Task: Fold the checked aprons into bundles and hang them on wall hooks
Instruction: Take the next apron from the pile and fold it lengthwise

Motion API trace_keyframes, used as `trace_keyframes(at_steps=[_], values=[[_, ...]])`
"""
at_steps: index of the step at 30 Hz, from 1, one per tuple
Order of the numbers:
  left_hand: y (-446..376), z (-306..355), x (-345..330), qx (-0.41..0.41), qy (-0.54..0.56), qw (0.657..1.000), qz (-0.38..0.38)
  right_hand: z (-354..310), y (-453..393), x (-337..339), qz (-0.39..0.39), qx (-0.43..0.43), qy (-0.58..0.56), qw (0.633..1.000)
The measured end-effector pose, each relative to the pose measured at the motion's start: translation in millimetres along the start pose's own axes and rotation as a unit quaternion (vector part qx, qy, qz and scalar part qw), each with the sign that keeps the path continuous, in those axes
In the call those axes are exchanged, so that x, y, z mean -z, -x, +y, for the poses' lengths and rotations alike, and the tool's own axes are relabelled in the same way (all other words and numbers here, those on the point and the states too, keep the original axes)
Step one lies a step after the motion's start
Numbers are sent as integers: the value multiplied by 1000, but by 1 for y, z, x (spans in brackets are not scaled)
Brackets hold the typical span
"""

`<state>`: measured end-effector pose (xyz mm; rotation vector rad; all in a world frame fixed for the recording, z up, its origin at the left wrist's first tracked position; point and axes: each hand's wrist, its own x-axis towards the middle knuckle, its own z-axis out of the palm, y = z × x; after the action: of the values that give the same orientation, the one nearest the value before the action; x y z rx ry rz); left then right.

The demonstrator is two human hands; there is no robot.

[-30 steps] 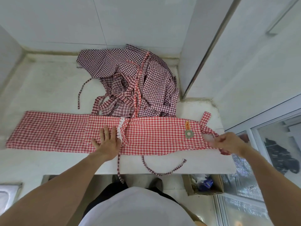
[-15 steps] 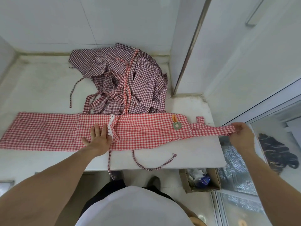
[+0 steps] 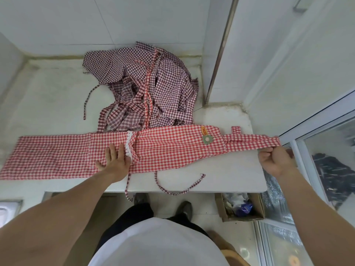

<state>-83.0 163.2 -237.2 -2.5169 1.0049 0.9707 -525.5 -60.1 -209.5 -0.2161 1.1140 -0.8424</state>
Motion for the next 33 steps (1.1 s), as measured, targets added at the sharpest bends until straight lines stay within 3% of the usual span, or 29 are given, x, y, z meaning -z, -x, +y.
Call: trace_keyframes(at_steps=[3,5,7,9,12,16,17,19,21,25,26,30,32,33], values=[[-1,0,0,2,0,1000,-1,1,-6,1,5,-24,-50,998],[-1,-1,1,0,1,1000,-3,-5,-2,2,23,-35,-23,999],[-1,-2,1,-3,-2,1000,-7,-16,8,5,53,-7,101,994],[0,-3,0,-3,-7,1000,-6,-30,21,10,45,31,271,961],[0,-3,-1,-2,-8,1000,-3,-52,28,18,35,73,498,863],[-2,-5,-1,-9,-12,1000,-10,-65,13,17,63,228,740,629],[-2,-5,0,-12,-13,1000,-13,-64,7,14,68,258,754,601],[-2,-6,2,-17,-13,1000,-21,-62,4,6,77,261,742,612],[0,-7,4,-23,-15,999,-23,-61,3,4,66,191,732,650],[-1,-9,6,-31,-21,999,-25,-73,1,8,-17,-2,563,826],[-1,-10,6,-29,-23,999,-26,-79,1,7,-33,-28,518,854],[-1,-9,4,-26,-33,999,-23,-98,3,-1,-60,-75,490,866],[-1,-8,2,-26,-36,999,-15,-106,9,-7,-52,-22,562,825],[-1,-8,1,-25,-42,999,-10,-109,11,-11,-43,27,621,783]])
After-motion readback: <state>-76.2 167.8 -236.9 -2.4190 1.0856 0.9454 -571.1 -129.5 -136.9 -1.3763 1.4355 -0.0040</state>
